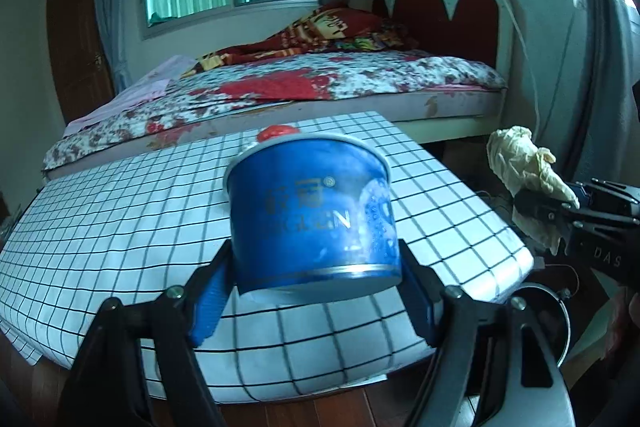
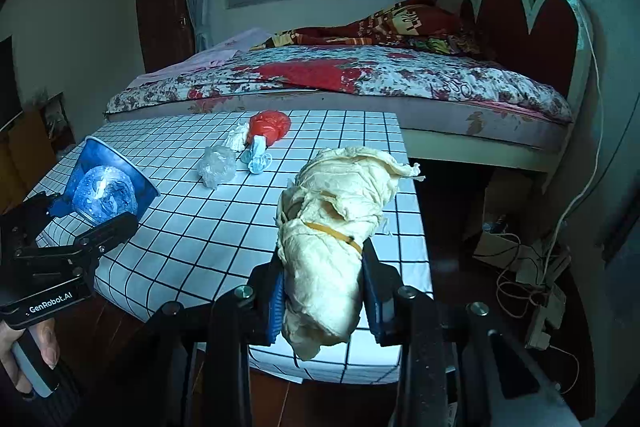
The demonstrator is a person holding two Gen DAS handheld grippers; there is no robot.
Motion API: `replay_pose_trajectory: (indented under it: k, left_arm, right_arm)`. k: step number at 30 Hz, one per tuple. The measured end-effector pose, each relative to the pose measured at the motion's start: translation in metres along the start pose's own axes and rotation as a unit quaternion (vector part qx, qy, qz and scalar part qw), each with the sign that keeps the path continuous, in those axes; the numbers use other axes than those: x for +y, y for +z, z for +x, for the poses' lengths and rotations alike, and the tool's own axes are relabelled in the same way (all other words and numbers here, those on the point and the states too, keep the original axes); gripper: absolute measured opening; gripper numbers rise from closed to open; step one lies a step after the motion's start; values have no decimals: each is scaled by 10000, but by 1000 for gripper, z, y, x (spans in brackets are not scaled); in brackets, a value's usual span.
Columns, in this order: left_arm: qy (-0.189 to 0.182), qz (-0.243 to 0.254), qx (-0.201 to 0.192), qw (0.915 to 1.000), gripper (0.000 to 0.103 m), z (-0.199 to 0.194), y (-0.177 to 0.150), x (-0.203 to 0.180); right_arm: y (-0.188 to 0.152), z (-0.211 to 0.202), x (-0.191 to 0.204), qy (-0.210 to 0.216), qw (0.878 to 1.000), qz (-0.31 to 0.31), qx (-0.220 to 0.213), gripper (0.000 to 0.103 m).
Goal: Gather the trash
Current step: 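Carry the blue cup and beige bundle to the bin and release both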
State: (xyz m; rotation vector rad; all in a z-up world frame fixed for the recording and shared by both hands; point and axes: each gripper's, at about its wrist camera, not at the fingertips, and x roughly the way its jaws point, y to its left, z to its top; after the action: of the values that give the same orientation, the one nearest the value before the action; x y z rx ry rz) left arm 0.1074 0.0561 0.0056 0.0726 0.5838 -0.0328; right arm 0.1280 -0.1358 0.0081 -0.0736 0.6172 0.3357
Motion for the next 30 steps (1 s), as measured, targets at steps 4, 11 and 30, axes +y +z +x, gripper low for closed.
replay_pose_trajectory:
  k: [4, 11, 30]
  left_arm:
    - [-187, 128, -19, 9997, 76, -4, -2, -23]
    - [-549, 346, -46, 9979, 76, -7, -2, -66]
    - [-1442, 1043, 100, 9840, 76, -4, -14, -170]
  right_arm:
    - [-11, -15, -14, -121, 9999, 85, -32, 34]
    - [-32, -40, -46, -404, 9990, 214, -16, 34]
    - [-86, -80, -127, -938, 9932, 631, 265, 34]
